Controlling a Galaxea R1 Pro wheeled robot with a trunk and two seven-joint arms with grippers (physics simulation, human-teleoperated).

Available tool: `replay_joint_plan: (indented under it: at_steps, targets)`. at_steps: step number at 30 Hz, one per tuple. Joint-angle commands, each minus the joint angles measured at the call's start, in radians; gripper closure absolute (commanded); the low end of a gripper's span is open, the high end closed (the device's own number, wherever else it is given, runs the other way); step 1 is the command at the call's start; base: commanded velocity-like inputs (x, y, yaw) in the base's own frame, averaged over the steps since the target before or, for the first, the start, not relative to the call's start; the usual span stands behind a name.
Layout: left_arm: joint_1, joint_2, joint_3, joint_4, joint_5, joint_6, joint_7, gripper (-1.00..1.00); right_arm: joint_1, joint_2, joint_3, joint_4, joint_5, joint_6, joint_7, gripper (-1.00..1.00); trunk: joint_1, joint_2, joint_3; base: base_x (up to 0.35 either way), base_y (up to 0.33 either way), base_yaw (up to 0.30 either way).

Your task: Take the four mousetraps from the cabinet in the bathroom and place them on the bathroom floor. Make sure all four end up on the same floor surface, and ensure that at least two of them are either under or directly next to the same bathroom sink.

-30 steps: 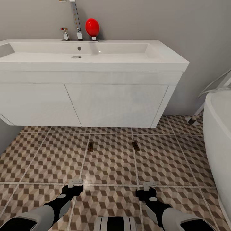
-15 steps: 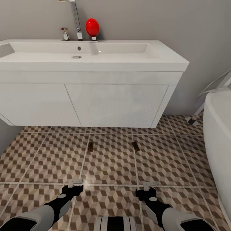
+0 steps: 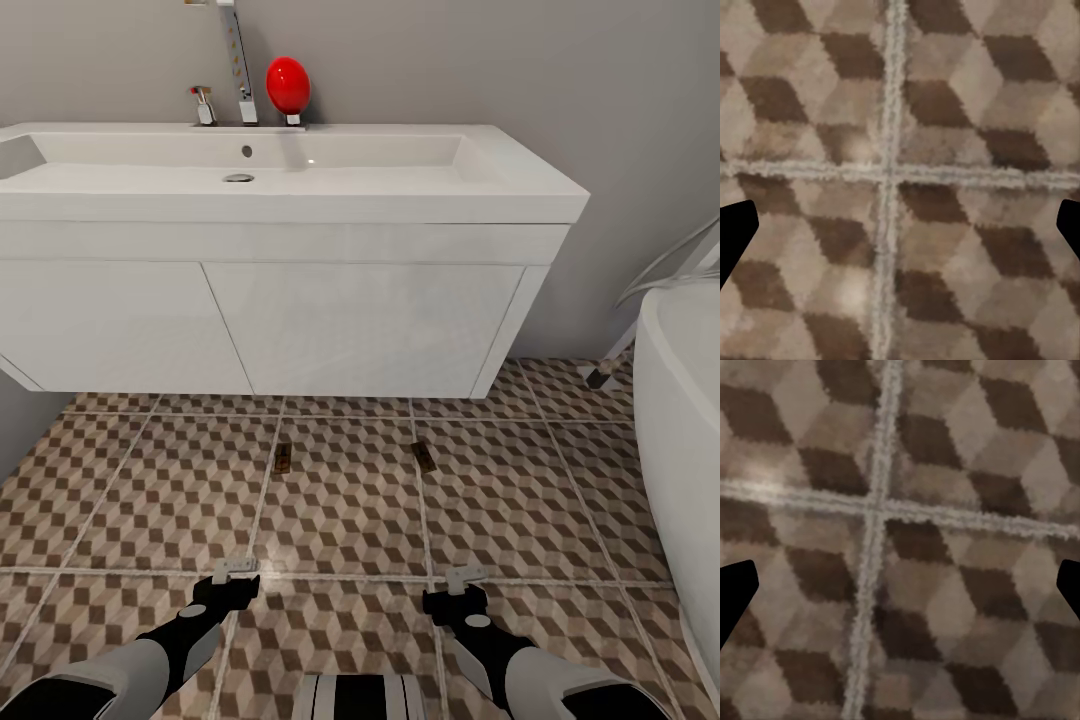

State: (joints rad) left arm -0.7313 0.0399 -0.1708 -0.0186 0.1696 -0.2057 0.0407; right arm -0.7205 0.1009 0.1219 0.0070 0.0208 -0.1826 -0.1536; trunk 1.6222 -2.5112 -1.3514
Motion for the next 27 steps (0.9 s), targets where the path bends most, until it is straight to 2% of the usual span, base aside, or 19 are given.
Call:
replay_joint_plan:
  at_steps: [1,27]
  targets:
    - [0.0,0.0,-0.009,0.001,0.009,-0.003,0.002,-1.0,-0.001,0.0,0.007,0.001,0.002,-0.001,-0.006,-1.0,0.0,0.0,-0.001,0.0,0.0,0.0]
    - [0.0,0.001,-0.009,0.0,0.01,-0.003,0.002,-1.0,-0.001,-0.001,0.007,0.002,0.002,-0.001,-0.006,-1.0,0.0,0.0,-0.001,0.0,0.0,0.0]
